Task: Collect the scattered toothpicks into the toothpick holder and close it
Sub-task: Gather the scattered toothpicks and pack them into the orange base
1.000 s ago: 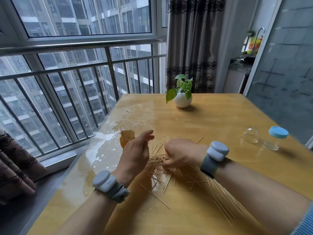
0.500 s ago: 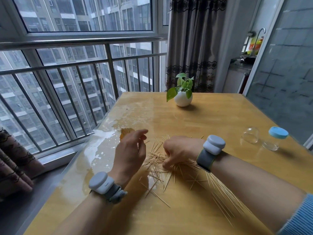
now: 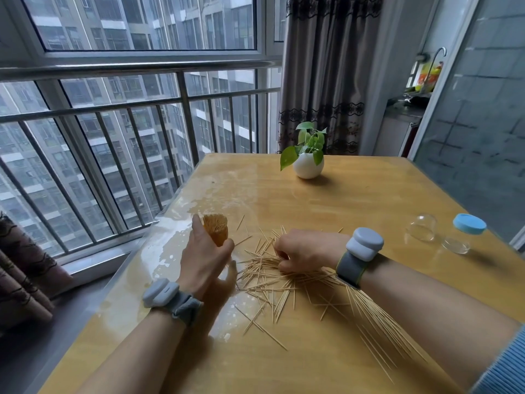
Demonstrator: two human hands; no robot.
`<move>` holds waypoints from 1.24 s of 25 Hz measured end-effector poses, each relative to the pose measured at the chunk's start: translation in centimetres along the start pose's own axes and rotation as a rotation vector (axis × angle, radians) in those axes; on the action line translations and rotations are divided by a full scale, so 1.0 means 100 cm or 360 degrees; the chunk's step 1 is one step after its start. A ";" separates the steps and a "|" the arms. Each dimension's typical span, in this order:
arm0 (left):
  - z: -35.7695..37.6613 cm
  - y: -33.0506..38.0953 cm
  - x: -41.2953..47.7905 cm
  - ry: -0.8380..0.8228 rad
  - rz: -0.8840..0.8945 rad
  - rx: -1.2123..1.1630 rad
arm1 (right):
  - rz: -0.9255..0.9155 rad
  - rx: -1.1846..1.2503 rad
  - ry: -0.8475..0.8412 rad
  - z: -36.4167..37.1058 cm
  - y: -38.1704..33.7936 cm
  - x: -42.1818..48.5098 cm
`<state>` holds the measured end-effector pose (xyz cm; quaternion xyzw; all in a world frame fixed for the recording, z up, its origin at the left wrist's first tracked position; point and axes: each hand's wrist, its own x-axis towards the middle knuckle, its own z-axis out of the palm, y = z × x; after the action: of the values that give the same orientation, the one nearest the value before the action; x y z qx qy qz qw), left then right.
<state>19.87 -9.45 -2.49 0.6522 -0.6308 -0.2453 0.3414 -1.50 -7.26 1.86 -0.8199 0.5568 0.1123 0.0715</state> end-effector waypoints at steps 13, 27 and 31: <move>0.035 0.065 -0.010 -0.0102 0.0229 -0.0538 | 0.0006 0.0907 0.0479 0.001 0.064 -0.034; 0.093 0.082 -0.041 -0.0306 0.0738 -0.0110 | 0.0175 0.1898 0.1267 0.026 0.084 -0.059; 0.097 0.082 -0.046 -0.0357 0.0798 -0.0090 | 0.0192 0.1866 0.1615 0.028 0.062 -0.051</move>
<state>6.79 -6.00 -3.10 0.4347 -0.7993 -0.2413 0.3376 -9.42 -4.29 0.55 -0.5675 0.5336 -0.5858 0.2237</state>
